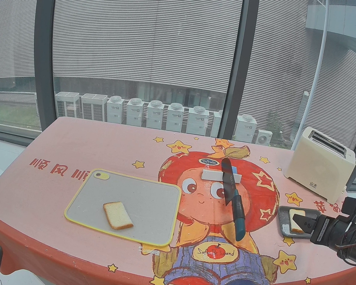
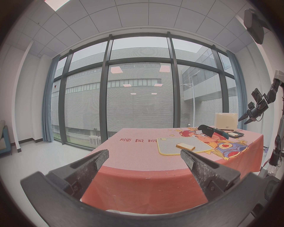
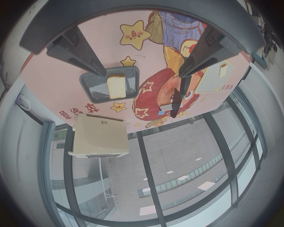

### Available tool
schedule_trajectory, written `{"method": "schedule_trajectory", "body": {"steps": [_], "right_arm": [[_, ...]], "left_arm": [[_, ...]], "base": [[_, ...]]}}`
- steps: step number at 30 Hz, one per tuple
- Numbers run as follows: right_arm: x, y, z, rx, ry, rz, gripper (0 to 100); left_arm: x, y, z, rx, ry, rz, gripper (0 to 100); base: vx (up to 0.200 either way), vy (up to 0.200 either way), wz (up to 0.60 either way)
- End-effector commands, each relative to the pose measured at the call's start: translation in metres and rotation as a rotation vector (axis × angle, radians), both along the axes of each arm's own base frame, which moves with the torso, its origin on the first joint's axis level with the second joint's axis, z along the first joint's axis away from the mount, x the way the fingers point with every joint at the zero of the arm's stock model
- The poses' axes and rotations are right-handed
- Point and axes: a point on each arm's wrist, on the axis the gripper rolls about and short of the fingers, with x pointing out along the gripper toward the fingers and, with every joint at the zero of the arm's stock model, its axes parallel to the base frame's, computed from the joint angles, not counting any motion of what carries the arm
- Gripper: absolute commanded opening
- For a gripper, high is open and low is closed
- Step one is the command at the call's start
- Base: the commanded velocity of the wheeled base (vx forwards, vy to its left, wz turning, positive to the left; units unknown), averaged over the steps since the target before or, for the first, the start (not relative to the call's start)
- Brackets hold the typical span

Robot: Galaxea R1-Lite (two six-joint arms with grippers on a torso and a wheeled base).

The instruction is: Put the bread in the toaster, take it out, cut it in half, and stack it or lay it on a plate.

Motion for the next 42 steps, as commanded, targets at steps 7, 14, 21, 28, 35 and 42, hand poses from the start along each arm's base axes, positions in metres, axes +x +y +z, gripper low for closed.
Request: {"method": "schedule_trajectory", "body": {"steps": [7,14,21,28,35,42], "right_arm": [[-0.0007,0.0012,-0.0019,-0.002,0.006,0.008,100],[-0.0011,0.0017,-0.0016,-0.001,0.005,0.011,100],[-0.0016,0.0018,-0.0022,-0.003,0.011,0.014,100],[-0.002,0.002,-0.0043,-0.004,0.017,0.017,100],[-0.003,0.0028,-0.0047,-0.006,0.02,0.023,100],[-0.0039,0.0034,-0.0068,-0.007,0.024,0.031,100]], "left_arm": [[0.0012,0.0,-0.0049,-0.002,0.019,0.002,100],[0.0012,0.0,-0.0049,-0.003,0.019,0.002,100],[0.0012,0.0,-0.0049,-0.002,0.019,0.002,100],[0.0012,0.0,-0.0049,-0.002,0.019,0.002,100],[0.0012,0.0,-0.0049,-0.002,0.019,0.002,100],[0.0012,0.0001,-0.0049,-0.002,0.019,0.003,100]], "base": [[0.0,0.0,0.0],[0.0,0.0,0.0],[0.0,0.171,0.0],[0.0,0.2,0.0],[0.0,0.2,0.0],[0.0,0.2,0.0]]}}
